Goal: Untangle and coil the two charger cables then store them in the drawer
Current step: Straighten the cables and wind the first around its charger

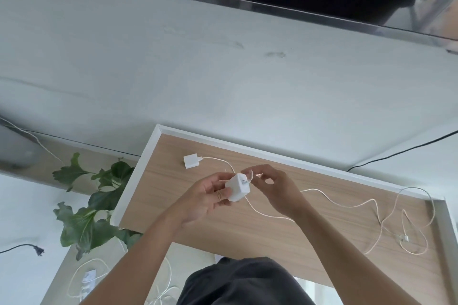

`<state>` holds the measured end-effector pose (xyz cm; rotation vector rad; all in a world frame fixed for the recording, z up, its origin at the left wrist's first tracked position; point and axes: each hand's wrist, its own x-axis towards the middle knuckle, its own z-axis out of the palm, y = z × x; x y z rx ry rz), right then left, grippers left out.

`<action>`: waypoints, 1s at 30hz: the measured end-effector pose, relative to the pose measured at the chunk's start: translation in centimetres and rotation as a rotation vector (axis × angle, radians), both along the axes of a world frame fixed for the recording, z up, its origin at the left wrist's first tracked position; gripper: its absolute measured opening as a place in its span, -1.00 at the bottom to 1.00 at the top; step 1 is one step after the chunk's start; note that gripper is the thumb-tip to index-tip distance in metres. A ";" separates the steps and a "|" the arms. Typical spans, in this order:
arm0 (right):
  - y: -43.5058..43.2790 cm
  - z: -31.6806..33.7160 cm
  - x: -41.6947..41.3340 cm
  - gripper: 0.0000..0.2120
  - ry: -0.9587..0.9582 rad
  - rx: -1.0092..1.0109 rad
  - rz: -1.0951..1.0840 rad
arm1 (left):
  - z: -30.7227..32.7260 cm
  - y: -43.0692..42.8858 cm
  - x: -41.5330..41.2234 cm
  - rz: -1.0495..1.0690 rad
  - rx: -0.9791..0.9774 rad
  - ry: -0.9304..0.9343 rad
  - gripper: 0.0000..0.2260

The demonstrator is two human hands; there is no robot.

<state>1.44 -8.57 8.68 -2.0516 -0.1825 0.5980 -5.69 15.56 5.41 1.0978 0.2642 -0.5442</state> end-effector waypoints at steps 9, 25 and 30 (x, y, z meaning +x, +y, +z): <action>0.4 2.6 -0.4 -0.70 0.106 0.202 -0.098 | 3.9 -3.5 2.3 0.210 -0.099 -0.070 -0.66; -2.4 0.4 -2.7 -0.70 0.066 0.027 0.170 | 2.4 -5.4 1.7 0.160 0.034 0.145 -0.52; -2.5 -0.5 -3.2 -0.73 0.188 0.148 0.125 | 2.3 -5.8 1.5 0.161 0.039 0.134 -0.51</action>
